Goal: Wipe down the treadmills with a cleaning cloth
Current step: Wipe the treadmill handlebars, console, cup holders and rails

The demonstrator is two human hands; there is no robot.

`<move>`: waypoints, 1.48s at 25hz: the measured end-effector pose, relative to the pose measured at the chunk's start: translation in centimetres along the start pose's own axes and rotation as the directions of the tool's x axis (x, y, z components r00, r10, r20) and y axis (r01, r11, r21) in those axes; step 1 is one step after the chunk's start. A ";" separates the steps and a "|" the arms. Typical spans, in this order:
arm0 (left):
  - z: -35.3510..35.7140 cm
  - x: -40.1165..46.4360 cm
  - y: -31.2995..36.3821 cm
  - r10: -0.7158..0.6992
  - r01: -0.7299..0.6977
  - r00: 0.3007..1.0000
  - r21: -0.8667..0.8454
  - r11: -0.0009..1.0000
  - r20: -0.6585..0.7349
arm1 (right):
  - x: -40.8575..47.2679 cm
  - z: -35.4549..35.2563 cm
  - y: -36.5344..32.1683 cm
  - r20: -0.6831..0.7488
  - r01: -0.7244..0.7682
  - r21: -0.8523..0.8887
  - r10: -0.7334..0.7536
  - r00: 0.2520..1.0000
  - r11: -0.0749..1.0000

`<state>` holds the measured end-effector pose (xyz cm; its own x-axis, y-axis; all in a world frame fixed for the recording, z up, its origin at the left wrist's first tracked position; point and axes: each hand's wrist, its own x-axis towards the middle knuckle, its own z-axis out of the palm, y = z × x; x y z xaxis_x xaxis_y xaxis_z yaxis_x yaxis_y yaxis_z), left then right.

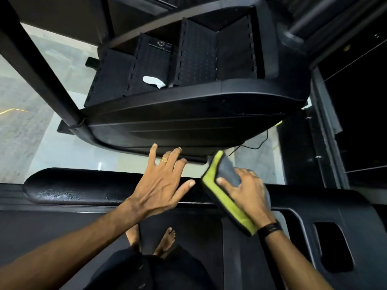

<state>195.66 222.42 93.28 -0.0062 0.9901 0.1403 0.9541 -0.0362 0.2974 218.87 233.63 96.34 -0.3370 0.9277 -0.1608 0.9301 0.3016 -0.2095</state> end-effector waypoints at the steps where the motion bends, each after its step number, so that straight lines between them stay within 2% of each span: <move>1: -0.1 -0.1 0.1 -0.004 0.004 1.000 -0.005 1.000 0.011 | 1.1 -0.2 1.7 0.019 -0.121 -0.038 0.122 0.992 0.992; 3: -0.4 0.0 0.2 -0.020 0.020 0.999 0.011 1.000 0.031 | 4.4 -0.8 4.0 0.161 -0.320 -0.079 0.329 0.931 0.944; 5: -0.7 0.1 0.3 -0.041 0.040 0.999 0.036 0.999 0.035 | 7.9 -0.4 4.4 0.362 -0.361 -0.129 0.383 0.850 0.924; 8: -0.7 0.1 0.3 -0.061 0.060 0.998 0.058 0.996 0.002 | 10.9 2.9 0.4 0.586 -0.166 -0.177 0.239 0.774 0.970; 10: -0.7 0.0 0.4 -0.074 0.075 0.997 0.078 0.994 -0.016 | 10.9 5.4 -3.7 0.632 -0.066 -0.133 0.136 0.763 0.989; 12: -0.8 0.1 0.7 -0.097 0.099 0.995 0.088 0.991 -0.023 | 10.0 5.9 -7.1 0.596 0.022 -0.041 0.007 0.803 0.999; 15: -0.6 0.0 0.8 -0.126 0.128 0.991 0.082 0.988 -0.034 | 6.3 3.6 -7.1 0.418 0.128 0.111 -0.163 0.893 0.985; 17: -0.4 0.0 0.6 -0.136 0.139 0.990 0.073 0.988 -0.040 | 3.6 1.5 -4.3 0.299 0.149 0.163 -0.193 0.935 0.975; 19: -0.2 -0.1 0.6 -0.145 0.148 0.988 0.072 0.986 -0.046 | 2.8 0.1 -0.5 0.263 0.109 0.145 -0.145 0.954 0.983; 23: -0.5 -0.2 0.9 -0.203 0.206 0.978 0.088 0.974 -0.050 | 7.7 -0.6 4.8 0.399 -0.087 0.039 0.064 0.915 0.995; 26: -0.7 -0.3 1.2 -0.231 0.235 0.971 0.078 0.969 -0.064 | 11.0 2.5 2.3 0.552 -0.005 -0.093 0.056 0.832 0.996; 28: -0.7 -0.3 1.2 -0.246 0.251 0.966 0.076 0.965 -0.077 | 10.9 4.8 -2.0 0.593 0.078 -0.065 -0.024 0.805 0.995; 30: -0.7 -0.4 1.2 -0.259 0.265 0.962 0.076 0.961 -0.085 | 9.8 5.8 -6.3 0.551 0.133 0.006 -0.115 0.826 0.991; 32: -0.6 -0.4 1.2 -0.269 0.275 0.959 0.057 0.960 -0.093 | 7.7 5.0 -8.3 0.443 0.179 0.088 -0.200 0.874 0.980; 35: -1.2 -0.6 0.5 -0.308 0.308 0.936 -0.028 0.951 -0.169 | 3.7 2.2 -6.0 0.286 0.228 0.176 -0.272 0.919 0.958; 37: -1.9 -1.4 -1.0 -0.353 0.355 0.908 -0.030 0.934 -0.227 | 2.3 0.4 -2.5 0.262 0.203 0.213 -0.256 0.931 0.956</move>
<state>194.19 220.82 94.55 -0.4100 0.8808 0.2368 0.8801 0.3139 0.3562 215.75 234.92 96.13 -0.5896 0.7287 -0.3484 0.7897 0.4295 -0.4381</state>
